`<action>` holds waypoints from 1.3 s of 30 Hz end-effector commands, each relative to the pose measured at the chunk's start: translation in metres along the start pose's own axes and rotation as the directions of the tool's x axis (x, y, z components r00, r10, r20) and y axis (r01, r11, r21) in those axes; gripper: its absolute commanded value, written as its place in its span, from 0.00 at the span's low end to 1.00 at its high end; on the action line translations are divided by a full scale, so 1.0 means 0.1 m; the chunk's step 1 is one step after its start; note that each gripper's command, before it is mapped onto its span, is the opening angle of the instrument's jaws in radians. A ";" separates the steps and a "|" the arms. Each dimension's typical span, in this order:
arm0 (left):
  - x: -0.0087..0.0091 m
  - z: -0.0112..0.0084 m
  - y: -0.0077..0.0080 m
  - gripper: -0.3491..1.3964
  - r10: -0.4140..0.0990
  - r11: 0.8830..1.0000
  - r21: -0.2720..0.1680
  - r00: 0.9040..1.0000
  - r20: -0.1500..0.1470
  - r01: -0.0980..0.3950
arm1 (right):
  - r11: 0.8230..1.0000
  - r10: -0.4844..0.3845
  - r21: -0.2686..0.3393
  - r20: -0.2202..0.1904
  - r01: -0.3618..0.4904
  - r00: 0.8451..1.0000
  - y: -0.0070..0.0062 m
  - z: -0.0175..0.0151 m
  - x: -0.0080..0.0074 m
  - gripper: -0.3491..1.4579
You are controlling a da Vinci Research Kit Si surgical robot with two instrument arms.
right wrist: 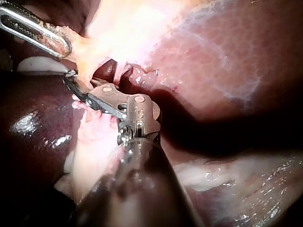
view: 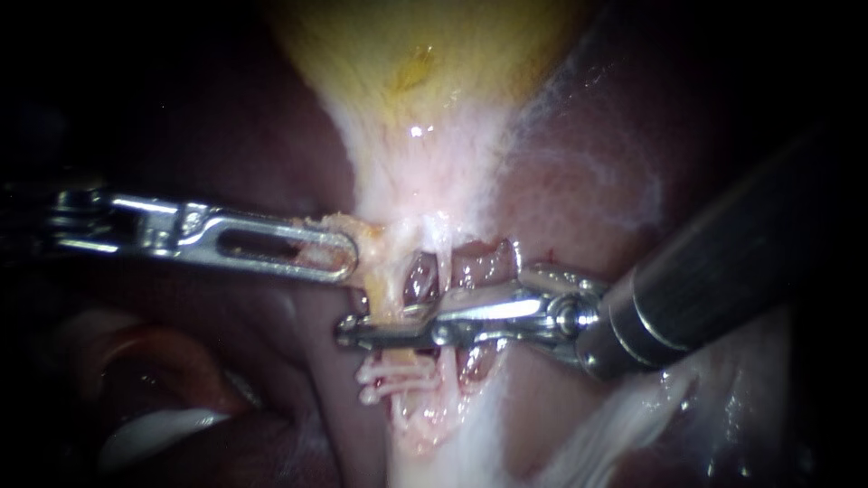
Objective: Going back third clip left tube
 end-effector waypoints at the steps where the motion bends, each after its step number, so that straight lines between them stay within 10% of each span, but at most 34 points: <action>1: 0.000 0.000 0.000 0.00 0.000 1.000 0.000 1.000 0.000 0.000 | 1.000 0.001 -0.001 0.000 -0.001 1.000 0.000 -0.001 0.001 0.00; 5: 0.000 0.000 0.000 0.00 0.000 1.000 0.000 1.000 0.000 0.000 | 0.999 -0.040 0.011 -0.001 0.040 0.999 0.000 -0.001 0.001 0.00; 9: 0.000 0.000 0.000 0.00 0.000 1.000 0.000 1.000 0.000 0.000 | 0.956 -0.294 0.020 -0.009 0.294 0.956 0.004 0.003 -0.001 0.35; 13: 0.000 0.000 0.000 0.00 0.000 1.000 0.000 1.000 0.000 0.000 | 0.943 -0.333 0.011 -0.010 0.333 0.943 0.007 0.009 0.001 0.45; 23: 0.001 -0.001 0.000 0.00 0.000 1.000 0.000 1.000 0.000 0.000 | 0.907 -0.420 -0.017 -0.014 0.420 0.907 0.004 -0.003 0.001 0.47; 39: 0.001 -0.003 0.002 0.00 0.001 1.000 0.001 1.000 -0.001 -0.001 | 0.780 -0.625 -0.052 -0.013 0.624 0.780 -0.037 -0.157 0.029 0.47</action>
